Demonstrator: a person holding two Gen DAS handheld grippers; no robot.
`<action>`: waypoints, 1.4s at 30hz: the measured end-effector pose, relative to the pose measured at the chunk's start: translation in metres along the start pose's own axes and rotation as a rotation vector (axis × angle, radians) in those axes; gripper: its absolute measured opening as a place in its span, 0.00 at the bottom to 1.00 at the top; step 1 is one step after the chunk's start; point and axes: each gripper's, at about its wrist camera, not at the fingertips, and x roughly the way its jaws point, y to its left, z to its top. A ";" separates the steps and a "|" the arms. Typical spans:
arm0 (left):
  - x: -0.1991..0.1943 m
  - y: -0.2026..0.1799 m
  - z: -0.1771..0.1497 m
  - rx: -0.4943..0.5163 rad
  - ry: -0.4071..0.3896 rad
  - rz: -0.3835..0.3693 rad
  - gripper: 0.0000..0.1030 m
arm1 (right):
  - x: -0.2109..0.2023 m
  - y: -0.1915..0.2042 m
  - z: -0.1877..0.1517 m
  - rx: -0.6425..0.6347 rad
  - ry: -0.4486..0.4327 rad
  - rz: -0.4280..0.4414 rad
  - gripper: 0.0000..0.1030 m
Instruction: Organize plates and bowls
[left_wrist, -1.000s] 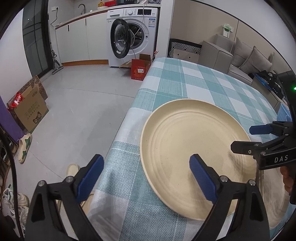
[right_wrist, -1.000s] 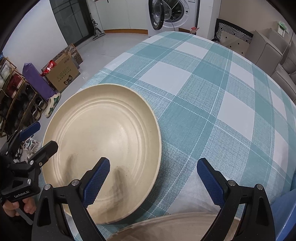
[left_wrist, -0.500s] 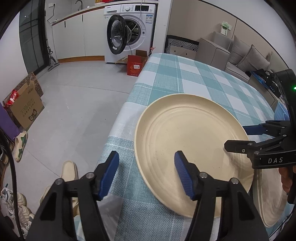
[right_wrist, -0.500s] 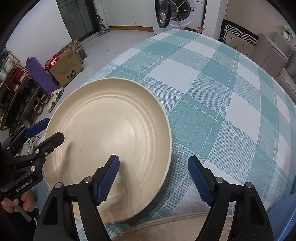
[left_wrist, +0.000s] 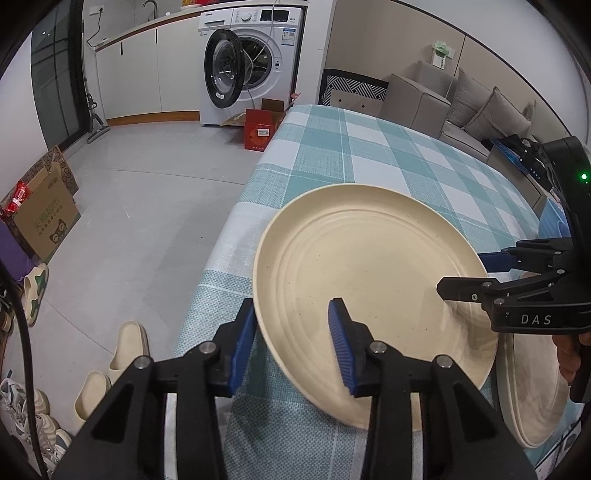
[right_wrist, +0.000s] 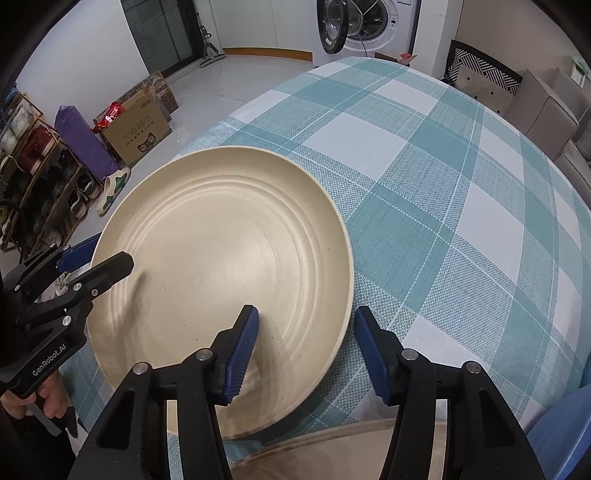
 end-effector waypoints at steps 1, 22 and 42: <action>0.000 0.000 0.000 -0.001 -0.001 -0.001 0.36 | 0.000 0.001 0.000 -0.004 -0.001 -0.001 0.48; -0.008 0.002 0.000 -0.010 -0.005 0.010 0.29 | -0.007 -0.001 -0.004 -0.010 -0.006 -0.044 0.26; -0.026 0.002 0.006 -0.006 -0.038 0.013 0.29 | -0.024 0.004 -0.001 -0.018 -0.028 -0.058 0.26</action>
